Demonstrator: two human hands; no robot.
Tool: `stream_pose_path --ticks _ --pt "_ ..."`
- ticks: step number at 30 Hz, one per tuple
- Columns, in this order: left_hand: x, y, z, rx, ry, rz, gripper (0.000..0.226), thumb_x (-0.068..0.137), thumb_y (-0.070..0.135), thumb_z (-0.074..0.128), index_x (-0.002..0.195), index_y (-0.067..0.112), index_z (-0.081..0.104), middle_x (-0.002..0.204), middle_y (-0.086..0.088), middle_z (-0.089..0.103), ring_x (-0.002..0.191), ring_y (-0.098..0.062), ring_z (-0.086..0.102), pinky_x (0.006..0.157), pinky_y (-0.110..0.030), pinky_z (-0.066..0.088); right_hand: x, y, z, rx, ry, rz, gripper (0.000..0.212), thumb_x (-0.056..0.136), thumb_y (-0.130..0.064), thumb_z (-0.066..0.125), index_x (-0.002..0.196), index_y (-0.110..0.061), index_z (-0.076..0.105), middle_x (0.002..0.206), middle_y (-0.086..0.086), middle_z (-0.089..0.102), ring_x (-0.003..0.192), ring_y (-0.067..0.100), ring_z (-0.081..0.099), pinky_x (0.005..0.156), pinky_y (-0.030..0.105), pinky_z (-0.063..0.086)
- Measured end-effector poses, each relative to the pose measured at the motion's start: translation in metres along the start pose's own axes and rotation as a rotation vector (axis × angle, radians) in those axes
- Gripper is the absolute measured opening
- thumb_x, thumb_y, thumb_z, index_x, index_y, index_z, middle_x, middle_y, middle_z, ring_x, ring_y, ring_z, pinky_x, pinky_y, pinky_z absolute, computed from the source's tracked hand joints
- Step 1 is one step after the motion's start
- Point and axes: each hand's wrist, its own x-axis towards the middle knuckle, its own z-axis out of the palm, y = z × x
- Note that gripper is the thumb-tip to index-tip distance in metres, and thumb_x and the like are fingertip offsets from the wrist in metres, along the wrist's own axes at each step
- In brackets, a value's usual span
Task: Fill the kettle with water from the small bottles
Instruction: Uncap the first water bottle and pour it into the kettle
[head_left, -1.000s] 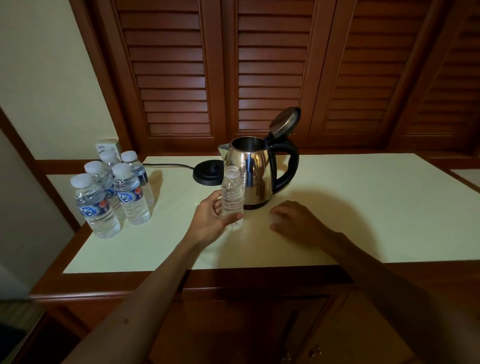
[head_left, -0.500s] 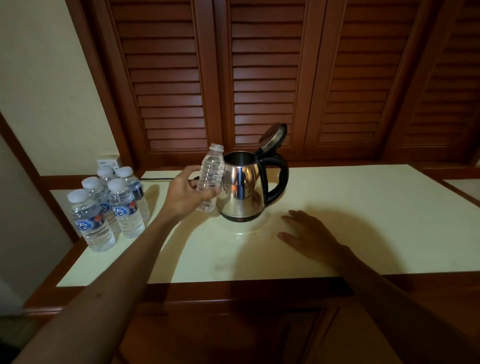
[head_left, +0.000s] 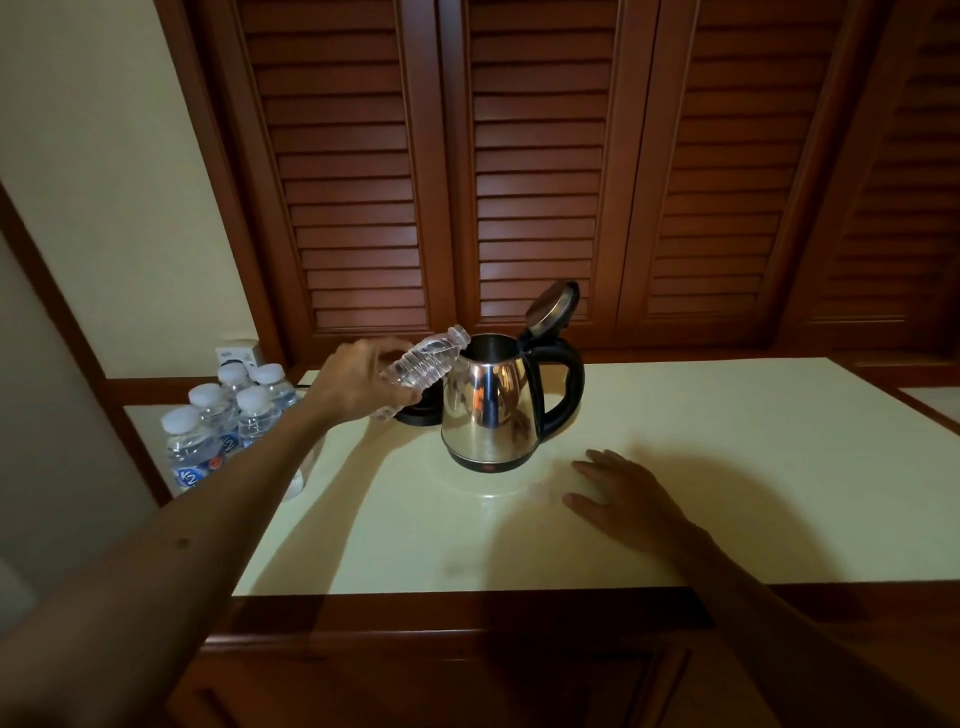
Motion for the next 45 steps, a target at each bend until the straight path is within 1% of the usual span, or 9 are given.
stream_pose_path --ticks 3,8,12,15,18,21,28,33,45 --pt "0.006 0.001 -0.009 0.075 -0.04 0.015 0.068 0.064 0.035 0.089 0.127 0.031 0.064 0.093 0.005 0.076 0.076 -0.01 0.072 0.065 -0.023 0.055 0.001 0.001 0.001 -0.007 0.007 0.003 0.068 0.092 -0.065 0.038 0.148 -0.027 0.036 0.159 -0.003 0.026 0.147 0.017 0.019 0.117 0.037 0.018" --pt "0.014 0.007 -0.022 0.225 -0.087 0.054 0.071 0.066 0.035 0.086 0.133 0.033 0.061 0.103 0.001 0.074 0.087 -0.017 0.069 0.078 -0.037 0.058 0.001 0.002 0.004 0.002 0.013 0.015 0.069 0.09 -0.068 0.037 0.147 -0.029 0.037 0.158 -0.005 0.026 0.146 0.016 0.019 0.118 0.039 0.019" --pt "0.019 0.008 -0.026 0.252 -0.117 0.076 0.075 0.066 0.035 0.087 0.135 0.032 0.059 0.11 0.001 0.074 0.089 -0.018 0.069 0.08 -0.037 0.058 0.0 0.001 0.003 0.015 0.025 0.013 0.08 0.083 -0.078 0.033 0.146 -0.028 0.04 0.157 -0.005 0.029 0.146 0.016 0.021 0.118 0.039 0.021" --pt "0.021 0.008 -0.029 0.262 -0.128 0.084 0.077 0.063 0.039 0.087 0.135 0.031 0.059 0.114 0.002 0.073 0.092 -0.018 0.069 0.082 -0.038 0.058 0.0 0.001 0.003 0.02 0.031 0.022 0.074 0.086 -0.072 0.038 0.145 -0.028 0.04 0.157 -0.005 0.029 0.146 0.016 0.021 0.118 0.037 0.02" --pt "0.022 0.009 -0.03 0.291 -0.129 0.105 0.078 0.059 0.045 0.084 0.132 0.032 0.061 0.115 0.004 0.073 0.096 -0.017 0.068 0.083 -0.038 0.057 -0.001 0.001 0.004 0.042 0.038 0.023 0.079 0.083 -0.078 0.035 0.144 -0.028 0.041 0.156 -0.005 0.03 0.145 0.016 0.022 0.118 0.038 0.021" --pt "0.023 0.009 -0.032 0.307 -0.136 0.105 0.078 0.06 0.042 0.085 0.134 0.031 0.061 0.117 0.006 0.072 0.1 -0.018 0.066 0.085 -0.038 0.055 -0.001 0.002 0.005 0.063 0.045 0.023 0.069 0.088 -0.068 0.043 0.144 -0.028 0.042 0.156 -0.005 0.03 0.146 0.015 0.021 0.118 0.038 0.021" --pt "0.028 0.011 -0.037 0.323 -0.176 0.131 0.075 0.059 0.04 0.084 0.13 0.039 0.061 0.105 0.01 0.074 0.089 -0.013 0.068 0.079 -0.04 0.058 0.0 0.002 0.005 0.08 0.054 0.043 0.067 0.087 -0.067 0.046 0.143 -0.029 0.043 0.156 -0.006 0.031 0.146 0.014 0.021 0.119 0.038 0.02" --pt "0.032 0.014 -0.041 0.342 -0.19 0.142 0.069 0.066 0.031 0.085 0.131 0.036 0.061 0.109 0.006 0.073 0.094 -0.017 0.065 0.08 -0.038 0.056 0.001 0.003 0.006 0.07 0.038 0.049 0.068 0.087 -0.069 0.045 0.144 -0.031 0.042 0.157 -0.007 0.029 0.146 0.013 0.019 0.118 0.038 0.02" --pt "0.04 0.012 -0.043 0.397 -0.155 0.157 0.074 0.069 0.032 0.084 0.138 0.033 0.056 0.13 0.003 0.065 0.115 -0.023 0.059 0.079 -0.032 0.043 0.0 -0.002 0.003 0.067 0.035 0.081 0.068 0.087 -0.067 0.046 0.145 -0.03 0.041 0.157 -0.009 0.028 0.146 0.013 0.02 0.118 0.036 0.019"
